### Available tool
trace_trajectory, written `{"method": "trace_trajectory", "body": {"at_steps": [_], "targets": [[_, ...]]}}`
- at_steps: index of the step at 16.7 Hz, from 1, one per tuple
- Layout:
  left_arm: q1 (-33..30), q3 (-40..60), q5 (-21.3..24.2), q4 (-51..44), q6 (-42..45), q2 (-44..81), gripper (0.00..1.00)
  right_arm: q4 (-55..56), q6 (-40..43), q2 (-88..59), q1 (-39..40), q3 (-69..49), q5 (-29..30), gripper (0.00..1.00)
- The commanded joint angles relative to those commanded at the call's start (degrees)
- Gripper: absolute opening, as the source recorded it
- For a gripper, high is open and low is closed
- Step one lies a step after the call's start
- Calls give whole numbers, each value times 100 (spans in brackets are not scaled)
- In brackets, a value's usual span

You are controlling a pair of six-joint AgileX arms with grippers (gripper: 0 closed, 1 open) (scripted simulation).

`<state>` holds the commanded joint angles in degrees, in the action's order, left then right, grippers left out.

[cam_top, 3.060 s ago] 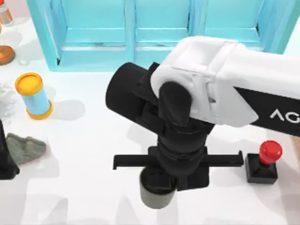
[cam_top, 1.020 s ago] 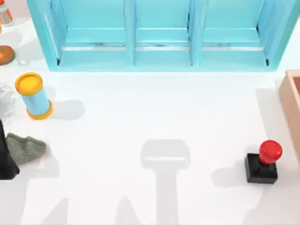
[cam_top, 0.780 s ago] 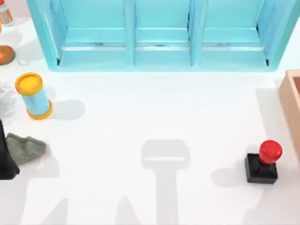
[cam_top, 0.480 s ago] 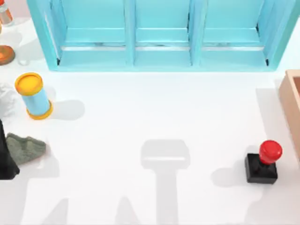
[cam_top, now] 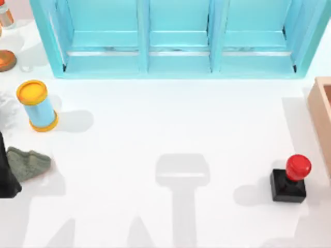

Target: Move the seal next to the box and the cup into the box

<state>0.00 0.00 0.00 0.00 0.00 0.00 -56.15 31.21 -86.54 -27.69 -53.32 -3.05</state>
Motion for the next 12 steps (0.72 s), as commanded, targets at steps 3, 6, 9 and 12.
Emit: {"method": "trace_trajectory", "body": {"at_steps": [3,6,9,12], "targets": [[0,0,0,0,0,0,100,340,-231,66,-17,213,261,0],[0,0,0,0,0,0,100,509,-380,104,-8,398,532,0],[0,0,0,0,0,0,100,514,-385,105,-7,407,543,0],[0,0,0,0,0,0,100,514,-385,105,-7,407,543,15]]}}
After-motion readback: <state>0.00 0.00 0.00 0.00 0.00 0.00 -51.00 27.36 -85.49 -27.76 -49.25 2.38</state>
